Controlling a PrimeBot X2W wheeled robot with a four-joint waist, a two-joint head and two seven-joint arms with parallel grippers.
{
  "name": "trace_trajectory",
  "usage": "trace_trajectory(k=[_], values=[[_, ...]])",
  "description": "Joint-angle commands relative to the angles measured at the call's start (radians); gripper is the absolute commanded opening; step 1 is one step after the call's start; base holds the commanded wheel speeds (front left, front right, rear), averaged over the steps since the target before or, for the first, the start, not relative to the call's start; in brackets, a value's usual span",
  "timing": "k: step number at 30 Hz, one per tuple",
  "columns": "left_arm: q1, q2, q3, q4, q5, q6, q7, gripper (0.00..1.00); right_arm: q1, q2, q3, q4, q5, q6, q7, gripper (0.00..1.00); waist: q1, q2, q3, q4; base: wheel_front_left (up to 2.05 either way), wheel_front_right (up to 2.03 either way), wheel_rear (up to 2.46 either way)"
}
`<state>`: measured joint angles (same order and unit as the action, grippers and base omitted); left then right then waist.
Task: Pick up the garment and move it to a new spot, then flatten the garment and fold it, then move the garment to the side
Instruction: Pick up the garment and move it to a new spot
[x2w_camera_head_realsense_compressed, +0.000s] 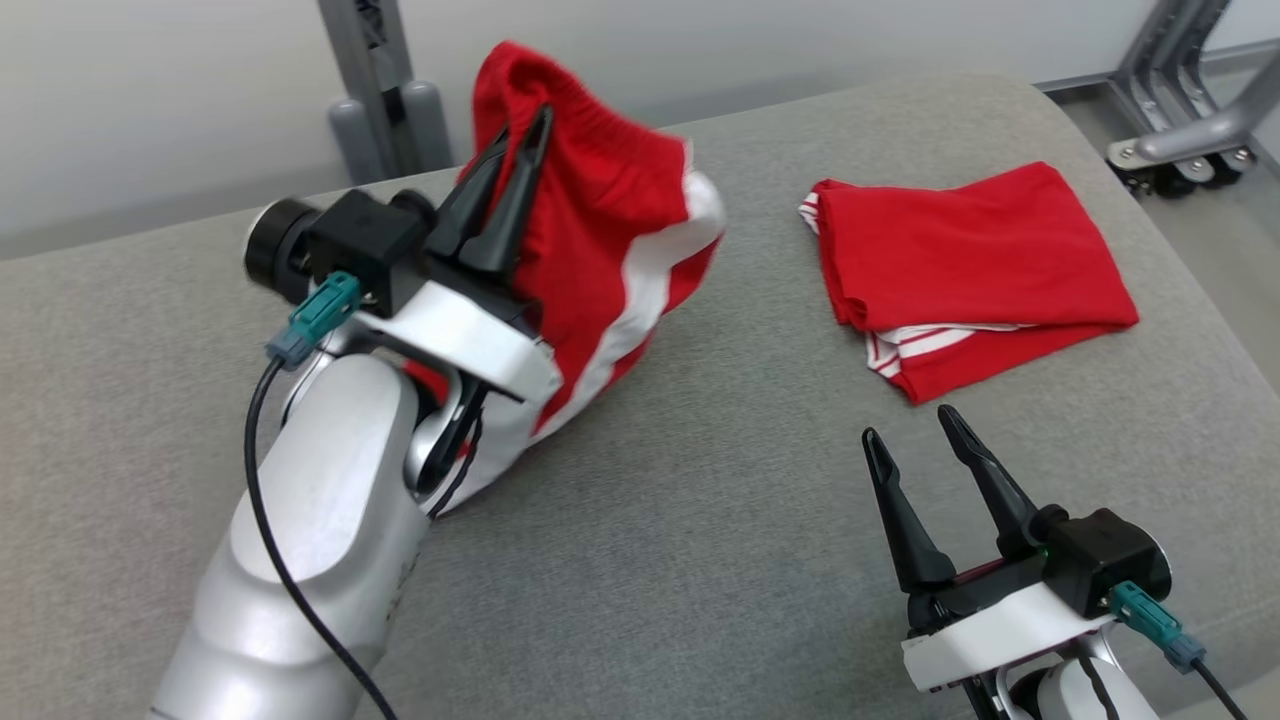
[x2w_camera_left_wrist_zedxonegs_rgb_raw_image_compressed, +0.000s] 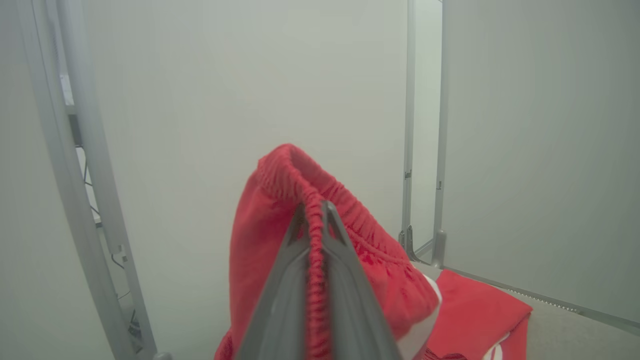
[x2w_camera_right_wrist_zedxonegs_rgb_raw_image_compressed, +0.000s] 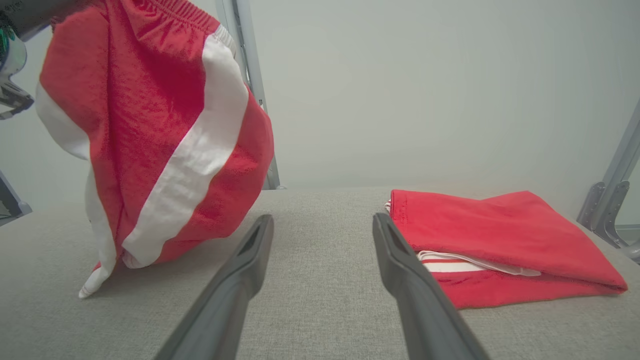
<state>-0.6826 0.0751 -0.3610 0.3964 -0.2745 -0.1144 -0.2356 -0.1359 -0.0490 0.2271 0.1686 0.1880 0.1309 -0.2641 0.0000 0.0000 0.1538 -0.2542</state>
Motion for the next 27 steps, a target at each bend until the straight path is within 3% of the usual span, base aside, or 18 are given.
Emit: trace_trajectory(k=[1, 6, 12, 17, 18, 20, 21, 22, 27], values=[[-0.017, 0.001, -0.002, -0.005, -0.005, -0.004, -0.007, 0.0, -0.01, -0.004, -0.004, -0.004, 0.007, 0.0, -0.001, 1.0, 0.0, 0.0, 0.003, -0.017, 0.0, 0.0, 0.0], [-0.008, -0.012, -0.036, -0.016, -0.026, -0.006, -0.026, 0.0, -0.004, -0.004, -0.004, -0.005, 0.016, 0.0, -0.001, 1.0, 0.0, 0.0, 0.014, -0.034, 0.0, 0.0, 0.0], [0.161, -0.013, -0.053, -0.065, -0.063, -0.014, -0.03, 0.0, 0.012, -0.004, -0.027, -0.013, 0.019, 0.0, -0.001, 1.0, 0.0, 0.0, 0.031, -0.009, 0.0, 0.0, 0.0], [0.312, 0.022, -0.096, -0.051, -0.079, -0.016, -0.029, 0.04, 0.025, -0.004, -0.037, -0.007, 0.009, 0.0, -0.001, 1.0, 0.0, 0.0, 0.025, 0.034, 0.0, 0.0, 0.0], [0.337, 0.028, -0.094, -0.05, -0.082, -0.016, -0.03, 0.2, 0.027, -0.004, -0.039, -0.006, 0.007, 0.0, -0.001, 1.0, 0.0, 0.0, 0.022, 0.043, 0.0, 0.0, 0.0], [0.379, 0.032, -0.081, -0.05, -0.083, -0.016, -0.03, 0.41, 0.032, -0.004, -0.04, -0.003, 0.002, 0.0, -0.001, 1.0, 0.0, 0.0, 0.014, 0.062, 0.0, 0.0, 0.0], [0.396, 0.03, -0.069, -0.05, -0.082, -0.015, -0.03, 0.61, 0.035, -0.004, -0.042, 0.0, 0.001, 0.0, -0.001, 1.0, 0.0, 0.0, 0.008, 0.072, 0.0, 0.0, 0.0], [0.411, 0.027, -0.057, -0.052, -0.082, -0.015, -0.03, 0.98, 0.038, -0.004, -0.044, 0.003, 0.0, 0.0, -0.001, 1.0, 0.0, 0.0, 0.002, 0.082, 0.0, 0.0, 0.0], [0.462, 0.009, 0.012, -0.078, -0.088, -0.002, -0.03, 1.0, 0.046, -0.004, -0.045, 0.012, 0.002, 0.0, -0.001, 1.0, 0.0, 0.0, -0.031, 0.116, 0.0, 0.0, 0.0]])
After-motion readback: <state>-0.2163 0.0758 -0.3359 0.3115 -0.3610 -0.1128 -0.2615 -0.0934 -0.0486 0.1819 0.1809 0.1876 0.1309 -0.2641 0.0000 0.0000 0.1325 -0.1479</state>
